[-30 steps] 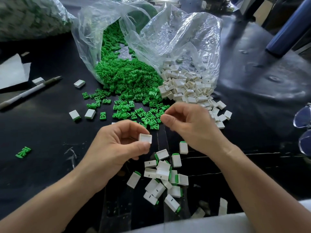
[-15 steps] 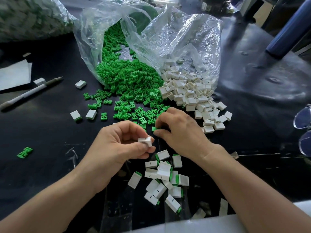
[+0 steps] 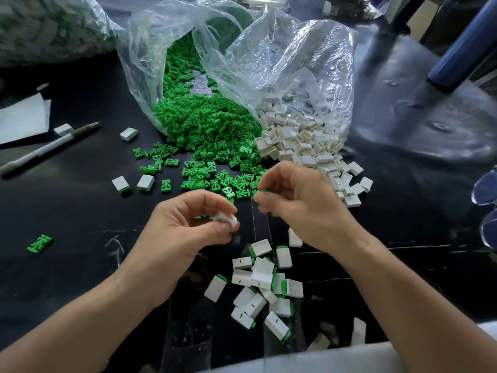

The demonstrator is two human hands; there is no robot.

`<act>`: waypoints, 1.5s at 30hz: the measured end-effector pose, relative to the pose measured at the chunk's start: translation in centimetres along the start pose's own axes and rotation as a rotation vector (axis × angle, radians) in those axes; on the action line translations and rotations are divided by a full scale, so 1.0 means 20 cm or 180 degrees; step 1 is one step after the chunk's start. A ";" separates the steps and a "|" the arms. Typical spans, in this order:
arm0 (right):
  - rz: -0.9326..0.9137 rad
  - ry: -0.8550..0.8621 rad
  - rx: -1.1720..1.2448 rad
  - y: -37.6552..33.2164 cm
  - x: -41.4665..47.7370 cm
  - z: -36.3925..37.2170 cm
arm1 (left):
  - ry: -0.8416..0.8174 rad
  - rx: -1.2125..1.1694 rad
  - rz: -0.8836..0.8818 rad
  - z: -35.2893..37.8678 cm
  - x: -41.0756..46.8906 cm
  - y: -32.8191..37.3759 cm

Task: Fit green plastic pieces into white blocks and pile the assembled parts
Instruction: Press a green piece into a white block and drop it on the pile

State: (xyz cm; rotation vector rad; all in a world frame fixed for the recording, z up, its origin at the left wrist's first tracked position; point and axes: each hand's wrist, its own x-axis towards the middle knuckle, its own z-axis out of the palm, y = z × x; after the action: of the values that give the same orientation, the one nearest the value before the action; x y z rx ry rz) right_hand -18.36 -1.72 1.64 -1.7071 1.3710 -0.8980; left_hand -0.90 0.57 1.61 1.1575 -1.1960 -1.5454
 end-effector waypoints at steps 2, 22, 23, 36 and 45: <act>-0.0098 -0.0103 0.0050 -0.02 -0.01 0.00 | 0.0020 -0.0084 0.0026 0.00 0.00 0.00; -0.0197 -0.0321 0.0545 -0.06 -0.04 0.03 | -0.0040 0.0279 0.0095 0.00 0.00 0.00; -0.0209 -0.0314 0.0465 -0.06 -0.04 0.03 | -0.0039 0.0311 0.0098 0.00 0.00 0.00; -0.0239 -0.0519 0.0104 -0.05 -0.04 0.03 | 0.0079 0.0185 0.0110 0.01 0.01 0.00; -0.0295 -0.0112 -0.0192 -0.05 -0.04 0.02 | 0.0089 0.0163 0.0005 0.01 0.01 -0.01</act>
State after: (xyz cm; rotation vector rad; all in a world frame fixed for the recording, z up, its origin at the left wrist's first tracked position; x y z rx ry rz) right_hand -17.75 -0.76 2.35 -1.8368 1.3169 -0.8814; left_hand -1.10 0.45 1.40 1.2073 -1.2240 -1.5005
